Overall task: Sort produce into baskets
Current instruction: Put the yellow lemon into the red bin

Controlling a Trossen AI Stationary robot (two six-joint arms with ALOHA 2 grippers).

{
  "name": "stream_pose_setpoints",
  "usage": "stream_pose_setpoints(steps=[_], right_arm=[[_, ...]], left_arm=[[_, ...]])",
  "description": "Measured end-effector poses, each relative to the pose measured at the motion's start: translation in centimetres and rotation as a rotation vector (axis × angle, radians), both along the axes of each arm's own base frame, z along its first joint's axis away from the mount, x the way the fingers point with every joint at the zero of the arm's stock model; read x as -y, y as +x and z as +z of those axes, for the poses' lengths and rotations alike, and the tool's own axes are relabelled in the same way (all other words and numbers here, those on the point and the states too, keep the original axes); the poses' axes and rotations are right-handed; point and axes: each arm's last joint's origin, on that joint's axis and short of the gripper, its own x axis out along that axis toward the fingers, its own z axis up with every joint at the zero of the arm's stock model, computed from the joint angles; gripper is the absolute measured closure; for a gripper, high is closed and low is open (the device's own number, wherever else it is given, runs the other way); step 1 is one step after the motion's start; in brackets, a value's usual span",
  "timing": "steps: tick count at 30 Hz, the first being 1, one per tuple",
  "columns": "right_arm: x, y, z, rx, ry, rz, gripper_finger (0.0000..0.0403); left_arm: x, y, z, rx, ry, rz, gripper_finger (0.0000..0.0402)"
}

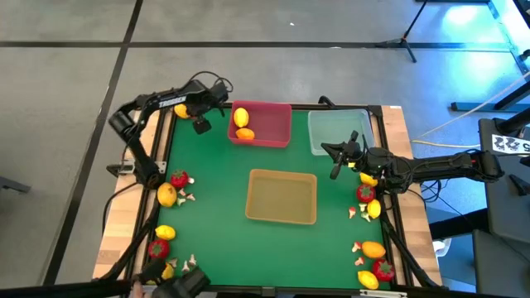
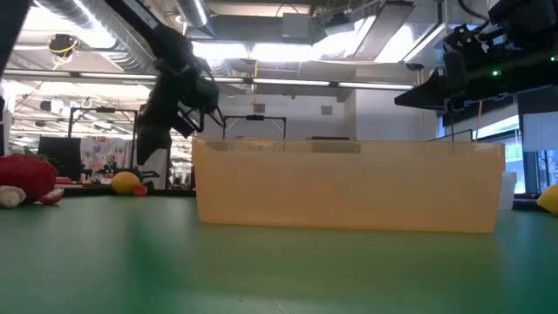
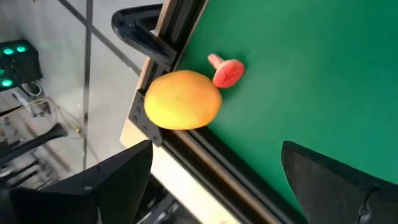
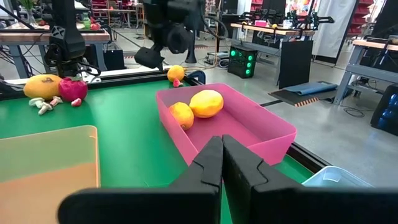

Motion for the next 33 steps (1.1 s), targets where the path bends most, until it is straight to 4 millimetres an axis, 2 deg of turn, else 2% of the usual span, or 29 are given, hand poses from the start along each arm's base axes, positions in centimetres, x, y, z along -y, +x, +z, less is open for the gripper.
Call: stream_pose_setpoints(steps=[3,6,12,22,26,33], right_arm=[[0.0,0.0,-0.1,-0.009,0.001,0.0,0.0393],[0.0,0.0,-0.4,-0.043,0.003,-0.001,0.0393],[0.0,-0.1,-0.8,-0.084,0.006,0.0,0.0393],[0.0,-0.1,-0.5,-0.066,-0.016,0.002,0.0393],[0.0,0.0,-0.4,-0.062,-0.04,0.004,0.0393],[0.0,0.0,-0.2,-0.049,-0.041,0.004,0.0393]], left_arm=[[-1.2,0.7,-0.4,-0.055,-0.027,-0.023,0.005],[-2.1,1.1,-1.0,-0.138,-0.044,-0.137,0.005],[-2.4,1.3,-1.9,-0.188,-0.09,-0.211,0.005],[-3.1,-1.5,-3.5,-0.238,-0.167,-0.169,0.005],[-3.7,-1.3,-3.6,-0.22,-0.113,-0.181,0.005],[-4.2,-1.4,-4.8,-0.267,-0.161,-0.225,0.005]])
